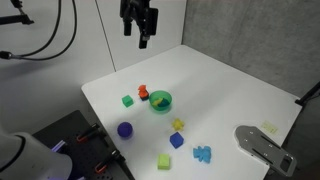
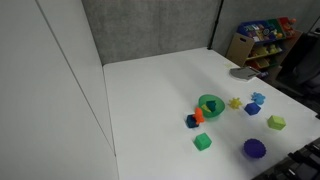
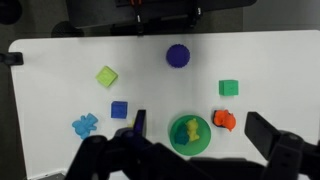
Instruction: Put the green toy animal in the bowl
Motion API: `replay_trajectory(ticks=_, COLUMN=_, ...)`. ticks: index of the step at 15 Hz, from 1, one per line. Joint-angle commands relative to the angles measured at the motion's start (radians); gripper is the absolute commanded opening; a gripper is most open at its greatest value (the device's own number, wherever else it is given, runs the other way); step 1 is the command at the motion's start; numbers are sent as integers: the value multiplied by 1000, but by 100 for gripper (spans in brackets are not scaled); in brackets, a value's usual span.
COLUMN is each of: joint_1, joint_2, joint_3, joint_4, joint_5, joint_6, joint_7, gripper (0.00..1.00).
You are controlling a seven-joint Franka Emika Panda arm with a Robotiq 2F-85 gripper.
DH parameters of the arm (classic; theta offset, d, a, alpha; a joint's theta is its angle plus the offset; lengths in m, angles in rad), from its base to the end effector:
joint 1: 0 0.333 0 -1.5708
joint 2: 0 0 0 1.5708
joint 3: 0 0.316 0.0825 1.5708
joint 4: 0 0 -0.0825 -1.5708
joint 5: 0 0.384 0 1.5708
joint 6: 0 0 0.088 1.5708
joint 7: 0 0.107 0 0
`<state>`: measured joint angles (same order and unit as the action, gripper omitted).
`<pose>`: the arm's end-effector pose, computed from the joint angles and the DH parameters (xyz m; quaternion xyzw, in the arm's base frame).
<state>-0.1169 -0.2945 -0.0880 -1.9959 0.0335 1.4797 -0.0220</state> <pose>0.4320 -0.0902 0.5670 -0.9895 0.0878 0.1072 0.0416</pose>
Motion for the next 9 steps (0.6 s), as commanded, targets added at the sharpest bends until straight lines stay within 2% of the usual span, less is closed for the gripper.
replay_trajectory(ticks=1, joint_1=6, joint_2=-89, joint_3=-8, joint_4=-33, joint_5=-19, joint_6=-40, joint_7=-18, gripper=100)
replay_trajectory(ticks=9, joint_1=6, joint_2=-272, joint_3=-39, joint_4=-165, joint_5=-6, joint_6=24, joint_7=-76, gripper=100)
